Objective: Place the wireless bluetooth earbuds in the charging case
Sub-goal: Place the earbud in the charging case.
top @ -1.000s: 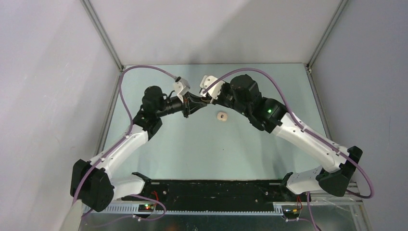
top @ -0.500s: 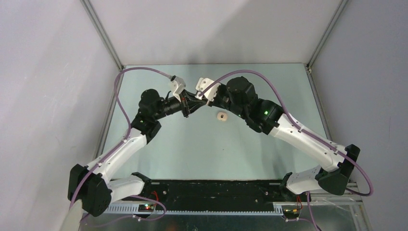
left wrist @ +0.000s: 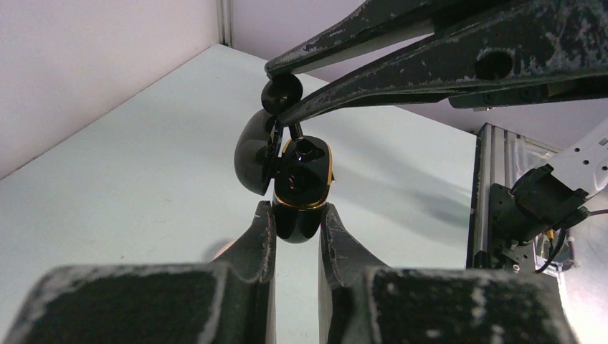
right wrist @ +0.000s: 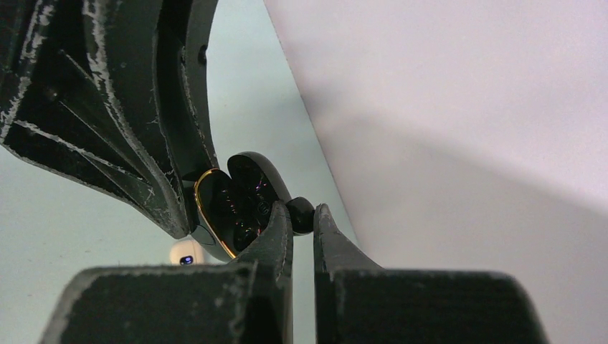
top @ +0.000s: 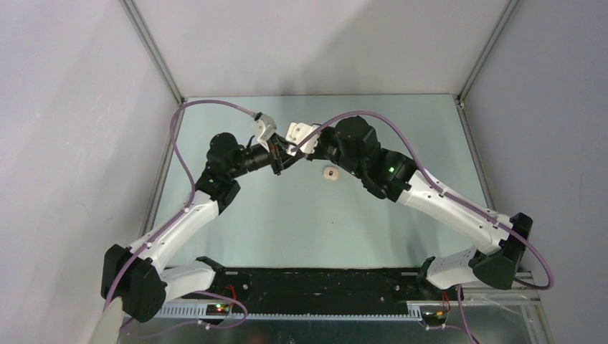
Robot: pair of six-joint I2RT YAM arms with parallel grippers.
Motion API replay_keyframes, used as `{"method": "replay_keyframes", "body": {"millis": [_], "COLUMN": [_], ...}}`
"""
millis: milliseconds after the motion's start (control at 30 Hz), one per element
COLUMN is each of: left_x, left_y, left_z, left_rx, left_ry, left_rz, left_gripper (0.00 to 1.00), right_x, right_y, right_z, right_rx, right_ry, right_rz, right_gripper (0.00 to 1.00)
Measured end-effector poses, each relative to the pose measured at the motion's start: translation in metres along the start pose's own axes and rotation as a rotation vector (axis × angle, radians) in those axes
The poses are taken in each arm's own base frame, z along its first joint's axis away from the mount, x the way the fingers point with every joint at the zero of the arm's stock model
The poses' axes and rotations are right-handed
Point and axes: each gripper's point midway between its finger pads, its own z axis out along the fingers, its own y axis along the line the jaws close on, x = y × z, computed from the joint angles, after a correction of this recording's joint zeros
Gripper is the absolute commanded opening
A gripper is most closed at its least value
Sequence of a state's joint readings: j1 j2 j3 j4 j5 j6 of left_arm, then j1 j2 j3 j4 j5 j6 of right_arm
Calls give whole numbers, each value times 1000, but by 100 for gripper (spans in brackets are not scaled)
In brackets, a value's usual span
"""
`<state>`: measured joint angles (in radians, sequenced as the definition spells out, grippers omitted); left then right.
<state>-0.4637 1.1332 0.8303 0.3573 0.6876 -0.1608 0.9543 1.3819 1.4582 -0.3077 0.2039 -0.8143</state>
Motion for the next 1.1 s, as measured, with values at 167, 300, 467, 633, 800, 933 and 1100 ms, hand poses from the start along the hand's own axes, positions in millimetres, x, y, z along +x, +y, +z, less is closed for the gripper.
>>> {"method": "replay_keyframes", "body": {"millis": [167,300,467,633,800,933,1100], "left_x": [0,0,-1,-2,-4,-5,-8], "left_y": [0,-1,0,1,1,1,0], "left_z": [0,0,-1,-1,-2,-1,0], "left_rx": [0,-2,-8,-13,-14,-13,-8], "left_ry": [0,0,-2,-9,-16,-20,-29], "left_rz": [-10,-34,-68,-88,-102,-117,-123], "left_gripper": [0,0,0,0,0,0,0], "right_x": [-2,-2,-2,-3,-4,-3,0], "right_y": [1,4,5,4,2,2,3], "right_z": [2,4,5,4,3,0,-3], "right_rx": [1,0,-1,1,6,8,5], "right_ry": [-11,-16,-20,-22,-24,-27,-25], "right_rz": [-55,-85,-108,-122,-139,-150,-152], "right_gripper": [0,0,0,0,0,0,0]}}
